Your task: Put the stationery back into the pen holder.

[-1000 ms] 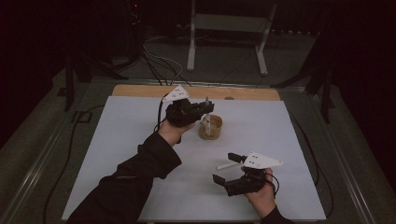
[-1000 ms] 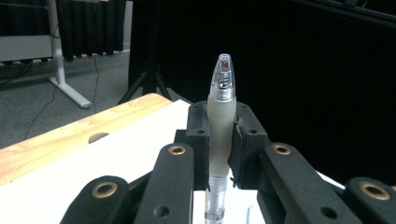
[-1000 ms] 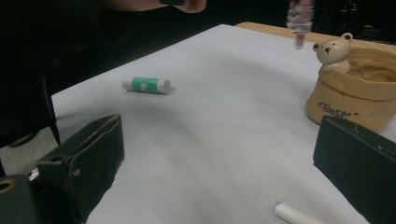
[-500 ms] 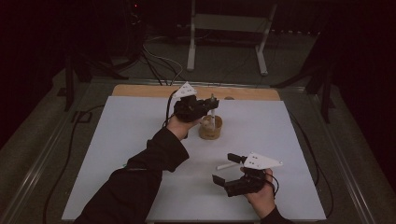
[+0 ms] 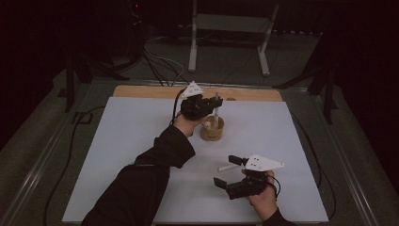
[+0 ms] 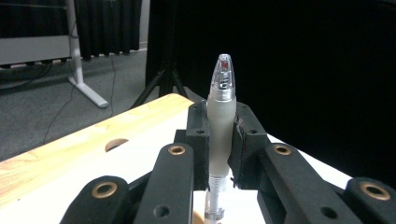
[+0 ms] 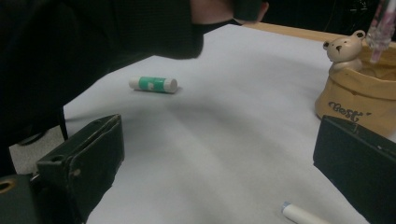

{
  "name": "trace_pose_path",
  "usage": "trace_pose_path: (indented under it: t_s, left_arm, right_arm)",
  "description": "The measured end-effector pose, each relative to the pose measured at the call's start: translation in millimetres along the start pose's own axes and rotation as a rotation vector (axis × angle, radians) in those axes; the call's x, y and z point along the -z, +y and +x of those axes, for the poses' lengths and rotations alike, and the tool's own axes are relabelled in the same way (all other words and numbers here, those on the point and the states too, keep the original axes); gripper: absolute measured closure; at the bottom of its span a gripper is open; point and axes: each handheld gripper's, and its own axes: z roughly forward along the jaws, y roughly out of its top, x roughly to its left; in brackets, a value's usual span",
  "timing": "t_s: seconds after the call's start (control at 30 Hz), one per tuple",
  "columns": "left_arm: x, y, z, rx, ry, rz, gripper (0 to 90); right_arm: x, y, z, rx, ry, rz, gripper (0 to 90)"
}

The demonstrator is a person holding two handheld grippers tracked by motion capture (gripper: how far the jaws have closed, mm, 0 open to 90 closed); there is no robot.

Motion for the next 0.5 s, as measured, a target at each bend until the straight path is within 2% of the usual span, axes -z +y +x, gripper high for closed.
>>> trace_pose_path:
  t_s: [0.17, 0.5]
  left_arm:
    - [-10.3, -5.0, 5.8, 0.001, 0.017, 0.003, 80.5]
    - [-21.0, -14.2, 8.5, -0.012, 0.033, 0.019, 80.4]
  right_arm:
    - [0.8, 0.1, -0.3, -0.001, 0.003, -0.002, 1.8]
    - [1.6, 0.3, -1.1, -0.010, 0.010, -0.005, 1.8]
